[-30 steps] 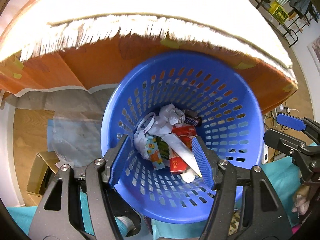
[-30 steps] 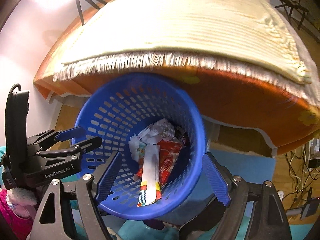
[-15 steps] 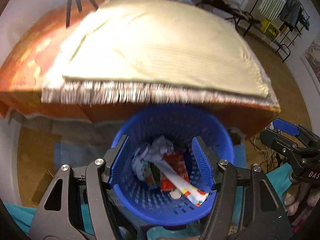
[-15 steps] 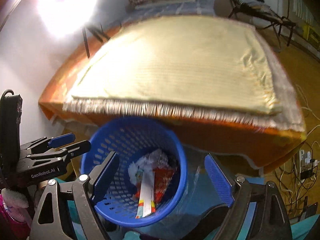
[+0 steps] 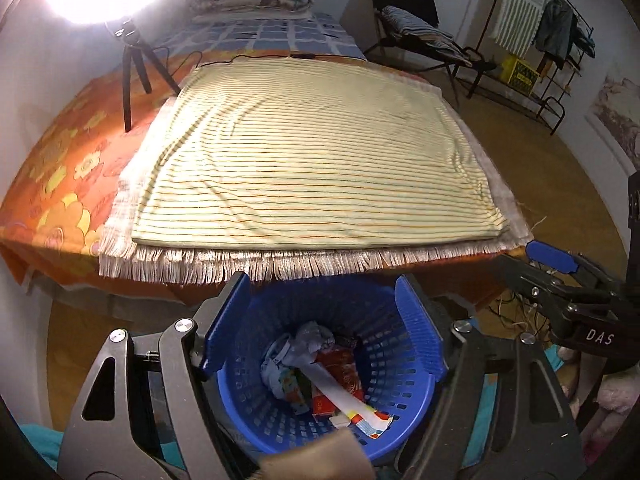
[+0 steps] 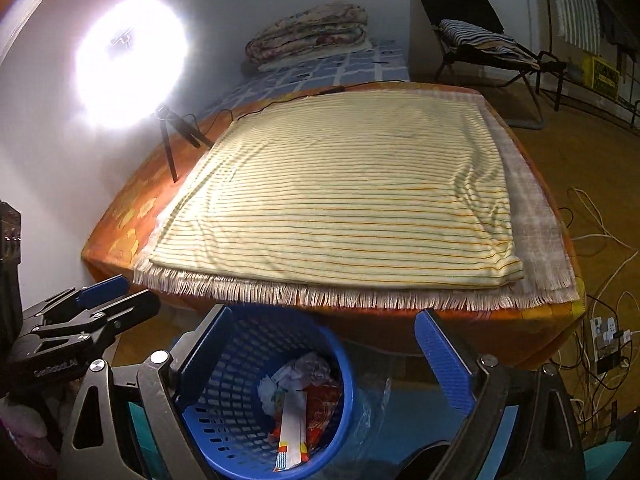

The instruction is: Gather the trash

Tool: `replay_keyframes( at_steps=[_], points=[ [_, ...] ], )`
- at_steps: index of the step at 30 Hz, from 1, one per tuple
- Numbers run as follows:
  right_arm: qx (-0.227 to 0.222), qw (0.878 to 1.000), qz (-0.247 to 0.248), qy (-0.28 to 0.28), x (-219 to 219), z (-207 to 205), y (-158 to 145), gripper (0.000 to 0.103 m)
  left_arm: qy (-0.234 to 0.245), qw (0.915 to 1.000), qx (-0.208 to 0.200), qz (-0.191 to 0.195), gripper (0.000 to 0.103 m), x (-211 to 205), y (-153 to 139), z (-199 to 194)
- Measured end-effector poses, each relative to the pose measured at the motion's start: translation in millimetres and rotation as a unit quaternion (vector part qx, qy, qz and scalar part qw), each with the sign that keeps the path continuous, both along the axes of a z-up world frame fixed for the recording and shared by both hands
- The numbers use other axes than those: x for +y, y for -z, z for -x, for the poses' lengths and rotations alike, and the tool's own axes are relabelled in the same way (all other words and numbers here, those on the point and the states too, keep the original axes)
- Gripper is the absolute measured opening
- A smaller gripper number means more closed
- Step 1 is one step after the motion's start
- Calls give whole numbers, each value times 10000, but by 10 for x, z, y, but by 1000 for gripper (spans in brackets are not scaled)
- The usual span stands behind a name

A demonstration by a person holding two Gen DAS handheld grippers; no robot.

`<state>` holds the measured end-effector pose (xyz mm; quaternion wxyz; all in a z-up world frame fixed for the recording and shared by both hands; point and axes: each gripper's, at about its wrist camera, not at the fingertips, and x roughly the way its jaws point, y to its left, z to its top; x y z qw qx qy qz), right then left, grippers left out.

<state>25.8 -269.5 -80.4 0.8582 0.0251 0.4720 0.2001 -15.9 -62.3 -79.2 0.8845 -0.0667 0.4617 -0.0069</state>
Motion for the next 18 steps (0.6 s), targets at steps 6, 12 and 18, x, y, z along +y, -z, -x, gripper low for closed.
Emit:
replay_keyframes(
  at_steps=[6,12,18],
  points=[
    [-30,10000,-18,8,-26,-9,-12,94,-60,9999,96,-58,83,-13,23,23],
    [-43,10000,-39,3,-2,-11,-21,94,-156,9998,89,-73,83,18,-5,24],
    [-87,9999,-74,40,-18,-13,-55,94,-215,9998,-18,-42,86,35,-73,25]
  ],
)
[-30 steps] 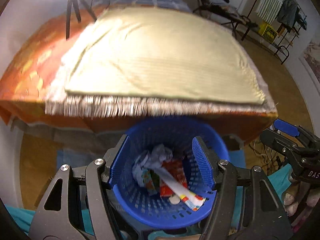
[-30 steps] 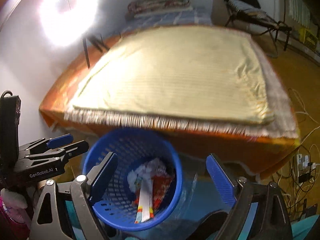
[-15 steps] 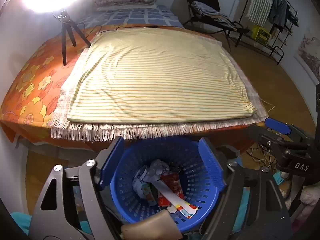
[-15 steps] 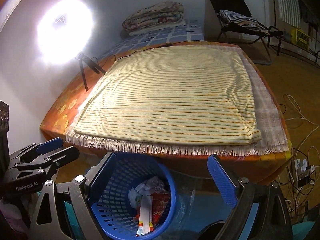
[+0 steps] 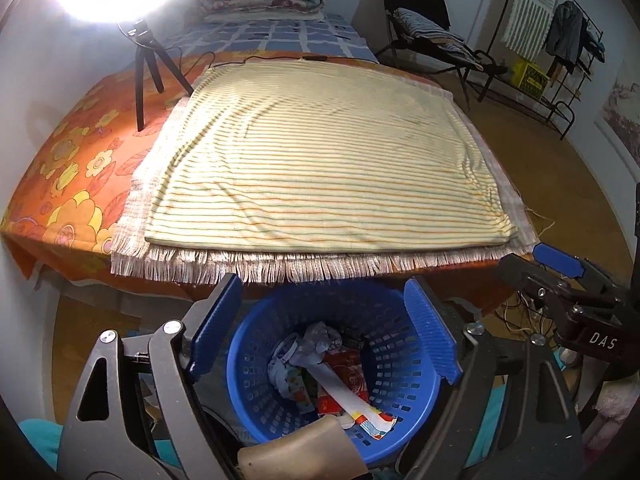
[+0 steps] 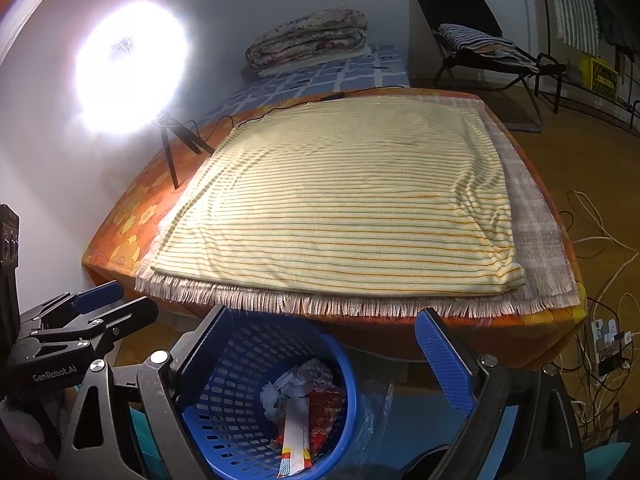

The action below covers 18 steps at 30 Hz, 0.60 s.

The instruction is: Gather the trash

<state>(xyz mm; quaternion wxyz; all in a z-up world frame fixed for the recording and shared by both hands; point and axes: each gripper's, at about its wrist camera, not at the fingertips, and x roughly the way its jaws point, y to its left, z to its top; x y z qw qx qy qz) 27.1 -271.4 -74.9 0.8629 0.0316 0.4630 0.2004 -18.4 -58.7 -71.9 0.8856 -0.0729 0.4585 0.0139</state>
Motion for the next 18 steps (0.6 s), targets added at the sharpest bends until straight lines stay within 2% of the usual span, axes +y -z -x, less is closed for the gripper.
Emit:
replay_keyframes(
  at_steps=[8,11,18],
  points=[
    [-30,10000,-33,63,-26,-6,-30,95,-27,9998,-181,-5,88,0,-103,11],
    [-122,9999,-63,69,-19,9,-68,102,-50,9996,-271,-1,95,10,-155,14],
    [-287,9996,-38,59,1,10,-162,102,-85,9991,-415,20,95,8,-250,30]
  ],
)
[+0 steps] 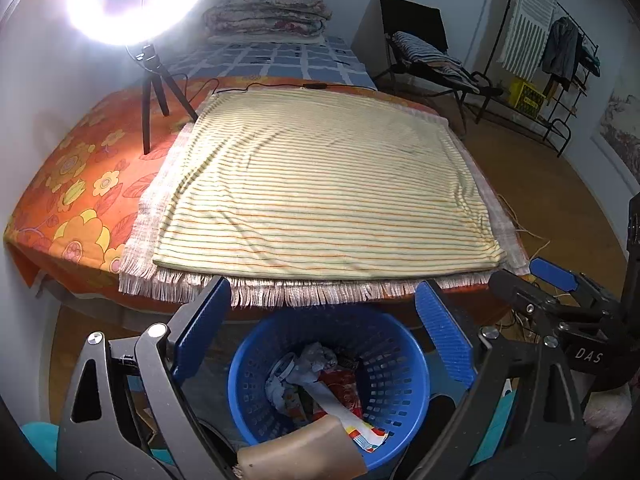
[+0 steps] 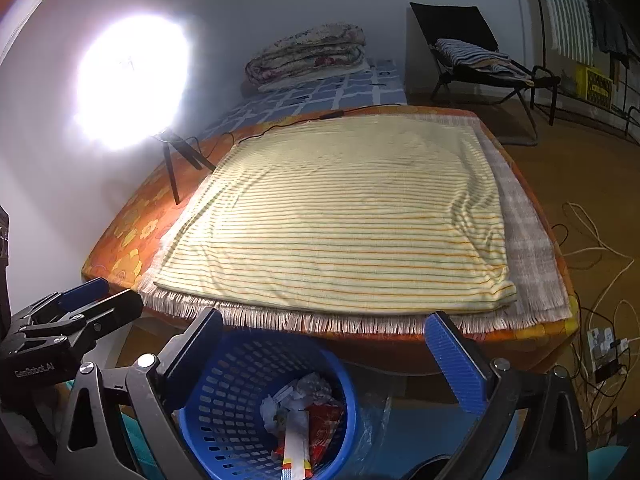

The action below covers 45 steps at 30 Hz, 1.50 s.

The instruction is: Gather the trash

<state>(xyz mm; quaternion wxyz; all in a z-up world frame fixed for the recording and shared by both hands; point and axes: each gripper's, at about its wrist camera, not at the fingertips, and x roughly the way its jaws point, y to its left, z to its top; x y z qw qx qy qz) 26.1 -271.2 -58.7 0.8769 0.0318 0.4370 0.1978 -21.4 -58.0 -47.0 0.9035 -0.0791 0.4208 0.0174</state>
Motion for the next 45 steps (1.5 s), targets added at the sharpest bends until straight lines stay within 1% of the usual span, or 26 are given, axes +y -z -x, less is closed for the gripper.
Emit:
replay_keyframes(
  at_steps=[10,26,45],
  points=[
    [-8,10000,-8,19,3,-2,-36,103,6,10000,-76,-17,96,-18,-54,8],
    [2,10000,-12,13,3,9,-42,103,21,10000,-75,-11,97,-1,-58,9],
    [52,10000,-14,0,26,-10,15,103,5,10000,-65,11,97,-6,-73,-3]
  ],
)
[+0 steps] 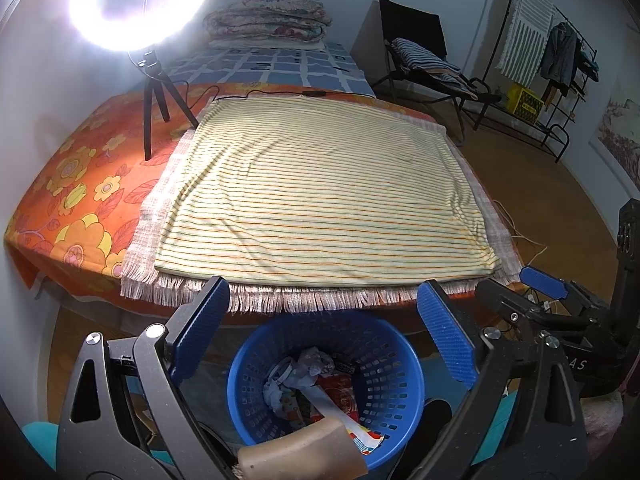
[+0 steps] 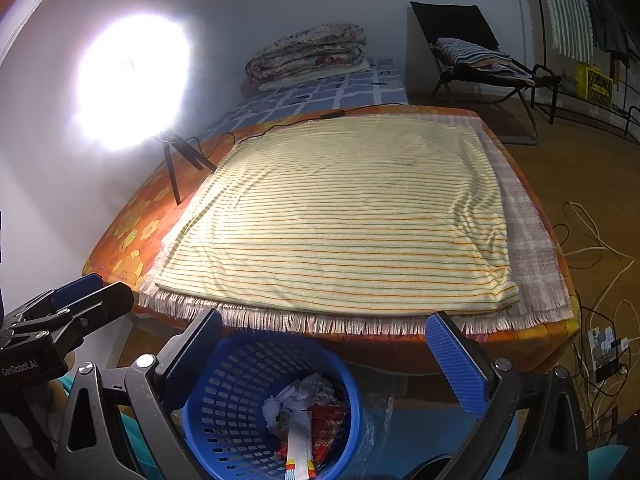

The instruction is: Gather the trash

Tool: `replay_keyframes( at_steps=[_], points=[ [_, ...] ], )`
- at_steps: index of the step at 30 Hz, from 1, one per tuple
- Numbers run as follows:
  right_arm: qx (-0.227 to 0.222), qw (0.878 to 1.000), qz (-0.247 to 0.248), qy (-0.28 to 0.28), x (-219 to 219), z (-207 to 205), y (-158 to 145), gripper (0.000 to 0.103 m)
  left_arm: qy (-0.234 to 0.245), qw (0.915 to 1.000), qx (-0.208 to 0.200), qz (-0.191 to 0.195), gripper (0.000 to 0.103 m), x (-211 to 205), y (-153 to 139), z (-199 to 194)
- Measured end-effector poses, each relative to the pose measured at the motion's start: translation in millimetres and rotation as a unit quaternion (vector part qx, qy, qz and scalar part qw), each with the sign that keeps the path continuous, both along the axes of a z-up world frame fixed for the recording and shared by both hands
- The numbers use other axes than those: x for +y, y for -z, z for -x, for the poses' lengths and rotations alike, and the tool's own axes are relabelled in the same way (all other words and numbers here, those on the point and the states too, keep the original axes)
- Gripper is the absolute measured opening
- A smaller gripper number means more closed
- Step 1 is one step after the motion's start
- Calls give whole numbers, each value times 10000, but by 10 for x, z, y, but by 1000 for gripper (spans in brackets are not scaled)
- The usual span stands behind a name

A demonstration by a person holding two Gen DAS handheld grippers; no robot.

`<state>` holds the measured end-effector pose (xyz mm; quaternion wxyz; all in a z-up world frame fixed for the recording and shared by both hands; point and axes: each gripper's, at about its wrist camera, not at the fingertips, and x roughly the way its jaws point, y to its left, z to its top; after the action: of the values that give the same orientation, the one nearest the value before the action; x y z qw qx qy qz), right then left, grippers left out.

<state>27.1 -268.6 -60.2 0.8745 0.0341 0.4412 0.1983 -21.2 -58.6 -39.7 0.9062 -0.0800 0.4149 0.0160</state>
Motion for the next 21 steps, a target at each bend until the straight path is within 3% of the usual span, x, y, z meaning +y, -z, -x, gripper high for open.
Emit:
replay_keyframes(
  at_steps=[21],
  points=[
    [137,9999,31,-25,21,-73,91,103,-170,9997,39,-183,97,22,82,-41]
  ],
)
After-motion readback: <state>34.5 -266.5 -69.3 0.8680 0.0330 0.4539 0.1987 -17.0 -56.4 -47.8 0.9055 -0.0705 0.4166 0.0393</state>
